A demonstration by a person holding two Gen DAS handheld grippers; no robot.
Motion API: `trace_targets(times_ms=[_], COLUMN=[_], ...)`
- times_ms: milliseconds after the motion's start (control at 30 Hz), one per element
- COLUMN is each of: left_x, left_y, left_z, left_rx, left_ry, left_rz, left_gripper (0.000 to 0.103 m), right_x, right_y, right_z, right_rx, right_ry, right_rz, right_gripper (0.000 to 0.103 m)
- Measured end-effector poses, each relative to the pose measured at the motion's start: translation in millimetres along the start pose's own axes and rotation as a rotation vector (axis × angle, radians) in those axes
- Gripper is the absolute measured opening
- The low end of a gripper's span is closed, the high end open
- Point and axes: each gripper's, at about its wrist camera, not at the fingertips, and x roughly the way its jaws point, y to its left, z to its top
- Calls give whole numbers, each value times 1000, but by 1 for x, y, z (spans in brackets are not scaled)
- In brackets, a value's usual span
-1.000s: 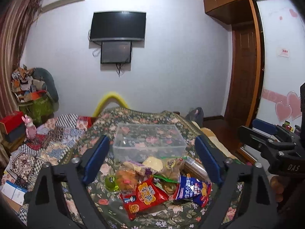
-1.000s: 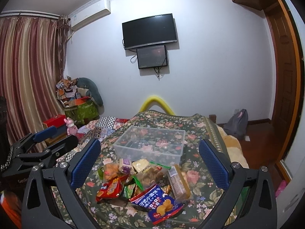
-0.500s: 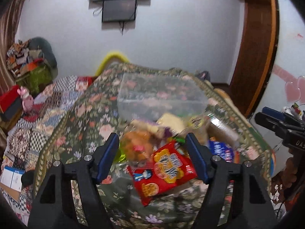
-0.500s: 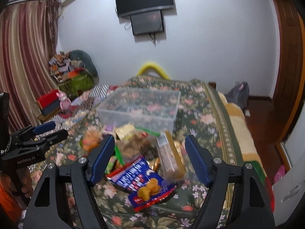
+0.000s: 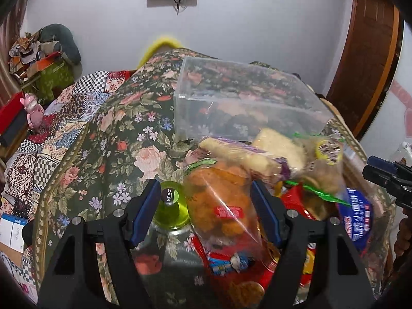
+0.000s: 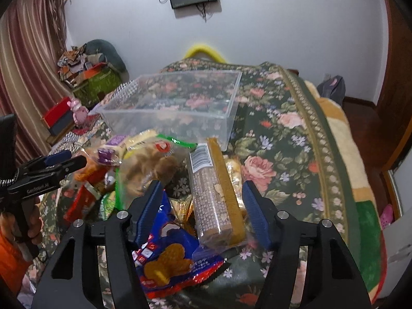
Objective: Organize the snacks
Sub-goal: 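Grasp orange bread bag with left tool while right tool grasps biscuit roll, then lower bread bag into box with left tool while right tool drops roll in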
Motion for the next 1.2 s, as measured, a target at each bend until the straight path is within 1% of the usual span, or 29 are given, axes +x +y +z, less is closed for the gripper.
trace_targets(times_ms=[33, 100, 167, 233, 267, 333, 367, 433, 567, 700, 867, 967, 1200], left_x=[4, 10, 15, 18, 20, 22, 22, 23, 22, 16, -1, -17, -39], left_y=[0, -2, -5, -10, -11, -14, -16, -16, -17, -16, -14, -16, -22], left_z=[1, 1, 2, 1, 1, 1, 1, 0, 0, 2, 7, 14, 40], left_rx=[1, 8, 23, 52, 65, 83, 88, 88, 80, 73, 52, 57, 71], left_ry=[4, 9, 12, 6, 6, 2, 1, 7, 9, 9, -25, -59, -128], left_rz=[-9, -24, -23, -10, -5, 6, 9, -11, -10, -13, -24, -27, -38], left_gripper=[72, 72, 72, 72, 72, 71, 70, 63, 61, 59, 59, 59, 59], right_x=[4, 10, 14, 18, 21, 27, 27, 26, 23, 18, 5, -3, -24], right_y=[-1, -3, -5, -8, -9, -10, -10, -10, -10, -11, -13, -12, -2], right_z=[-1, 0, -1, -2, -1, -1, -1, 0, 2, 4, 8, 14, 39], right_rx=[3, 7, 15, 25, 27, 31, 28, 27, 32, 39, 42, 38, 22], right_ry=[12, 23, 33, 52, 60, 73, 70, 66, 57, 49, 19, -8, -94], right_rz=[6, 9, 15, 23, 24, 22, 18, 21, 20, 10, -1, -5, 7], right_gripper=[55, 54, 52, 49, 48, 43, 42, 38, 34, 34, 34, 34, 34])
